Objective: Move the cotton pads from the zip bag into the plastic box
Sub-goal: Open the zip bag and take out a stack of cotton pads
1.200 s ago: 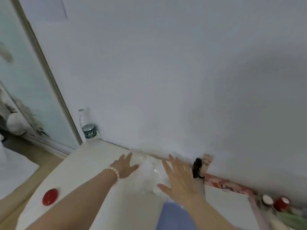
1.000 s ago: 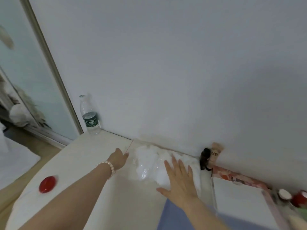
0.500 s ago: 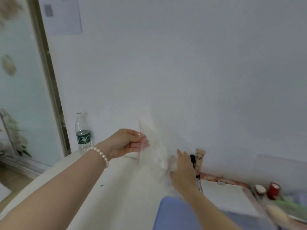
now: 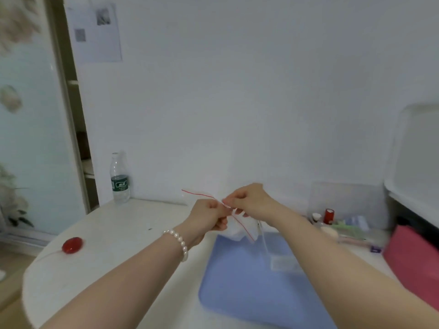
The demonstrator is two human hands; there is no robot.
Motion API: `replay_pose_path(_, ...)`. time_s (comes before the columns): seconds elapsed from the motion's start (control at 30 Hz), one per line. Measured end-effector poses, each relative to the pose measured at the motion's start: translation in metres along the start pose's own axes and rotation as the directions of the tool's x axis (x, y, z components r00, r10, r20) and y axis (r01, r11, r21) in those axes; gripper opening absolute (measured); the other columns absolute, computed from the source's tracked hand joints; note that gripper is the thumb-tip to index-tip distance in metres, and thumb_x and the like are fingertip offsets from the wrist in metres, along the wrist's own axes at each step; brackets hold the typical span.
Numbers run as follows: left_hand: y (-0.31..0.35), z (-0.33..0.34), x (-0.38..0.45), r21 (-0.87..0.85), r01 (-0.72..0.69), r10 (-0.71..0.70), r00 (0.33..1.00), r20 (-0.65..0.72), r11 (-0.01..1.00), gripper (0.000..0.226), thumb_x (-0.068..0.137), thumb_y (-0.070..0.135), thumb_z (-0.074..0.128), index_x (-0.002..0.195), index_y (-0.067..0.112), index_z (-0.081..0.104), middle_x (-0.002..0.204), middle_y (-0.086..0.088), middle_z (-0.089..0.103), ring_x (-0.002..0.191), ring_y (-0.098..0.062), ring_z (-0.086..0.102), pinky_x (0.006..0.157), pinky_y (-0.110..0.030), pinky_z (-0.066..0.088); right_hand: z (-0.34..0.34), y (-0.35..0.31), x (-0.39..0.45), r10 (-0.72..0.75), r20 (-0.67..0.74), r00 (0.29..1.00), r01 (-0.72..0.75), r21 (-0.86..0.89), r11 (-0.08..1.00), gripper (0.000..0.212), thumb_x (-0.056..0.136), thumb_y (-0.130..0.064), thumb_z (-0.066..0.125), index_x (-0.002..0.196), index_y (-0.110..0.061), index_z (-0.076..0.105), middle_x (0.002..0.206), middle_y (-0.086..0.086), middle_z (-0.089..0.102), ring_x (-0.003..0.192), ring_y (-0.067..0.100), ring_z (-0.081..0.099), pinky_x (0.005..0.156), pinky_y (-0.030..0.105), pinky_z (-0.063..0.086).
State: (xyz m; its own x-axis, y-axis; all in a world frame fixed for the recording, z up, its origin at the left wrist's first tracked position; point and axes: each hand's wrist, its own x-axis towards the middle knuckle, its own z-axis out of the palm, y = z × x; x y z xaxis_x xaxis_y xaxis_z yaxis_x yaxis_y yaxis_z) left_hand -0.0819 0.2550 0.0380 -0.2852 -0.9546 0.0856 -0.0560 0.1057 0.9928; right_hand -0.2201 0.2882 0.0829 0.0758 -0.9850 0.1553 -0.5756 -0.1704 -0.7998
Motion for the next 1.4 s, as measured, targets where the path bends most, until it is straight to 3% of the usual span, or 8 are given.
replay_pose_path(0.43, -0.009, 0.001, 0.004, 0.004, -0.13, 0.13, 0.991, -0.021, 0.991, 0.035, 0.078, 0.0, 0.07, 0.055, 0.009, 0.045, 0.046, -0.004, 0.044, 0.042, -0.012, 0.039, 0.048, -0.021, 0.041, 0.006, -0.004, 0.015, -0.067, -0.051, 0.996, 0.056, -0.202, 0.978, 0.011, 0.083, -0.013, 0.067, 0.082, -0.004, 0.073, 0.06, -0.006, 0.059, 0.06, 0.007, 0.054, 0.074, 0.023, 0.049)
replay_pose_path(0.6, -0.008, 0.002, 0.024, -0.022, -0.148, 0.148, 0.989, -0.003, 0.989, 0.034, 0.082, 0.001, 0.067, 0.056, 0.009, 0.046, 0.046, -0.001, 0.047, 0.044, -0.011, 0.042, 0.054, -0.022, 0.043, 0.001, -0.004, 0.03, -0.022, -0.032, 0.999, 0.015, -0.202, 0.979, 0.018, 0.09, -0.012, 0.056, 0.073, -0.013, 0.058, 0.064, -0.004, 0.054, 0.061, 0.009, 0.052, 0.053, 0.003, 0.036)
replay_pose_path(0.9, -0.008, 0.01, 0.042, -0.335, -0.06, 0.08, 0.996, 0.045, 0.94, 0.028, 0.095, 0.003, 0.048, 0.067, 0.008, 0.047, 0.052, -0.001, 0.052, 0.057, -0.015, 0.05, 0.063, -0.022, 0.05, 0.006, 0.005, 0.052, 0.259, -0.022, 0.966, -0.234, 0.363, 0.902, 0.033, 0.095, -0.003, 0.045, 0.063, -0.003, 0.052, 0.058, 0.011, 0.053, 0.054, 0.023, 0.052, 0.061, 0.03, 0.043)
replay_pose_path(1.0, -0.002, 0.017, 0.043, -0.344, -0.058, 0.026, 0.995, -0.095, 0.937, 0.027, 0.093, 0.002, 0.047, 0.067, 0.005, 0.05, 0.056, -0.006, 0.053, 0.06, -0.018, 0.051, 0.06, -0.024, 0.05, 0.011, 0.007, 0.06, 0.312, -0.125, 0.942, -0.241, 0.398, 0.885, 0.031, 0.094, -0.005, 0.047, 0.063, -0.003, 0.051, 0.064, 0.014, 0.053, 0.068, 0.029, 0.052, 0.071, 0.036, 0.043)
replay_pose_path(1.13, 0.002, 0.021, 0.048, -0.182, -0.072, -0.002, 0.925, -0.379, 0.981, 0.02, 0.082, 0.003, 0.042, 0.064, 0.004, 0.052, 0.06, -0.012, 0.055, 0.061, -0.026, 0.056, 0.065, -0.039, 0.054, 0.009, 0.008, 0.06, 0.373, -0.167, 0.912, -0.199, 0.615, 0.763, 0.031, 0.095, 0.002, 0.043, 0.065, -0.002, 0.047, 0.061, 0.01, 0.046, 0.054, 0.019, 0.047, 0.055, 0.03, 0.049)
replay_pose_path(1.2, 0.004, 0.014, 0.046, 0.019, -0.068, 0.07, 0.908, -0.413, 0.998, 0.026, 0.079, 0.007, 0.048, 0.054, 0.009, 0.045, 0.055, -0.011, 0.054, 0.055, -0.026, 0.058, 0.061, -0.038, 0.055, 0.006, 0.011, 0.061, 0.356, -0.202, 0.913, -0.219, 0.492, 0.842, 0.032, 0.096, -0.003, 0.043, 0.064, -0.006, 0.045, 0.062, 0.01, 0.049, 0.056, 0.022, 0.052, 0.055, 0.032, 0.052)
replay_pose_path(1.27, 0.009, 0.005, 0.041, 0.203, -0.029, 0.099, 0.934, -0.343, 0.979, 0.027, 0.077, 0.008, 0.055, 0.053, 0.012, 0.041, 0.055, -0.011, 0.056, 0.05, -0.024, 0.059, 0.057, -0.036, 0.054, -0.003, 0.013, 0.061, 0.229, -0.295, 0.928, -0.21, 0.094, 0.973, 0.032, 0.096, -0.01, 0.044, 0.064, -0.011, 0.041, 0.071, 0.012, 0.054, 0.071, 0.031, 0.061, 0.072, 0.041, 0.053)
replay_pose_path(1.4, 0.019, -0.022, 0.036, 0.45, 0.111, -0.008, 0.974, -0.225, 0.886, 0.017, 0.076, 0.012, 0.062, 0.071, 0.013, 0.045, 0.075, -0.006, 0.059, 0.065, -0.022, 0.063, 0.058, -0.032, 0.053, -0.03, 0.009, 0.056, -0.013, -0.3, 0.954, -0.134, -0.462, 0.877, 0.01, 0.093, -0.001, 0.039, 0.087, -0.006, 0.045, 0.105, 0.017, 0.058, 0.096, 0.03, 0.056, 0.075, 0.035, 0.045)
